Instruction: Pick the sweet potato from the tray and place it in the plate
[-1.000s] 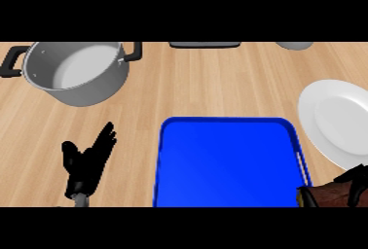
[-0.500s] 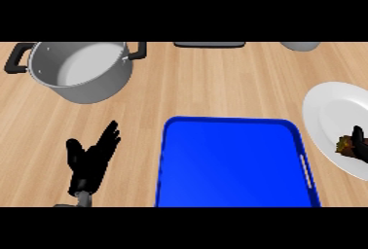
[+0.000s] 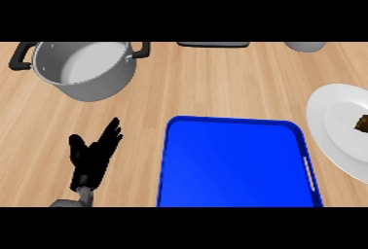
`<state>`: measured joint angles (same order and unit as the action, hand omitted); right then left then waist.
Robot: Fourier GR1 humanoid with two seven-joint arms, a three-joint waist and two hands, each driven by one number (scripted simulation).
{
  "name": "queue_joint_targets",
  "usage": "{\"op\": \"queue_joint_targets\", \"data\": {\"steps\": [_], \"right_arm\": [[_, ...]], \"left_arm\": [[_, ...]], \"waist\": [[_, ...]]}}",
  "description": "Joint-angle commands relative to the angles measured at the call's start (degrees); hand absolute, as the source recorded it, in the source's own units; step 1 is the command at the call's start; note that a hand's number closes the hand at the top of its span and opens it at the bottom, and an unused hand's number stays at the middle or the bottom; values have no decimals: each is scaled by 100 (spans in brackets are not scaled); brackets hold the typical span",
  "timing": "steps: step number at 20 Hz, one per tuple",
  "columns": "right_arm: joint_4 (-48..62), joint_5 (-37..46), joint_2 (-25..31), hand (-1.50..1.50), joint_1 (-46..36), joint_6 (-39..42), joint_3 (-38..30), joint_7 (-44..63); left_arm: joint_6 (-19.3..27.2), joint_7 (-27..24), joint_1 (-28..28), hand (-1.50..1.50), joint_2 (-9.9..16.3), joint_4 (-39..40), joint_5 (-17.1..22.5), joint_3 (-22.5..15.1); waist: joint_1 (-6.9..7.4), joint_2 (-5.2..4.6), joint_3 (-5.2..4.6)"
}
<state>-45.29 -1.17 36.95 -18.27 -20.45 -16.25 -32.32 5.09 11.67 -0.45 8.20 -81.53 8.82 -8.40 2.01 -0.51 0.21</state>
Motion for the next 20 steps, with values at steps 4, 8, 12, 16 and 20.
{"op": "queue_joint_targets", "data": {"steps": [4, 8, 12, 16, 20], "right_arm": [[1826, 1005, 654, -150, -830, 510, 726, 737], [2515, 948, 226, -150, -1109, 895, 677, -68], [2743, 596, 106, -150, -1432, 1353, 314, -747], [2870, 0, 143, -150, -1562, 1789, -292, -1255], [3315, -388, 507, -150, -1547, 2371, -746, -1282]], "left_arm": [[-106, 78, -188, 0, -42, 100, -31, -96], [-82, 304, -336, 0, -4, -20, 16, -22], [-7, 20, 36, 0, -67, -26, -140, -122], [-41, 422, -228, 0, 32, -236, 23, 23], [-19, 111, 4, 0, -46, -63, 0, 59]], "waist": [[235, -92, 3], [227, -100, 29], [160, -69, 25], [94, -55, 32], [46, -50, 18]]}}
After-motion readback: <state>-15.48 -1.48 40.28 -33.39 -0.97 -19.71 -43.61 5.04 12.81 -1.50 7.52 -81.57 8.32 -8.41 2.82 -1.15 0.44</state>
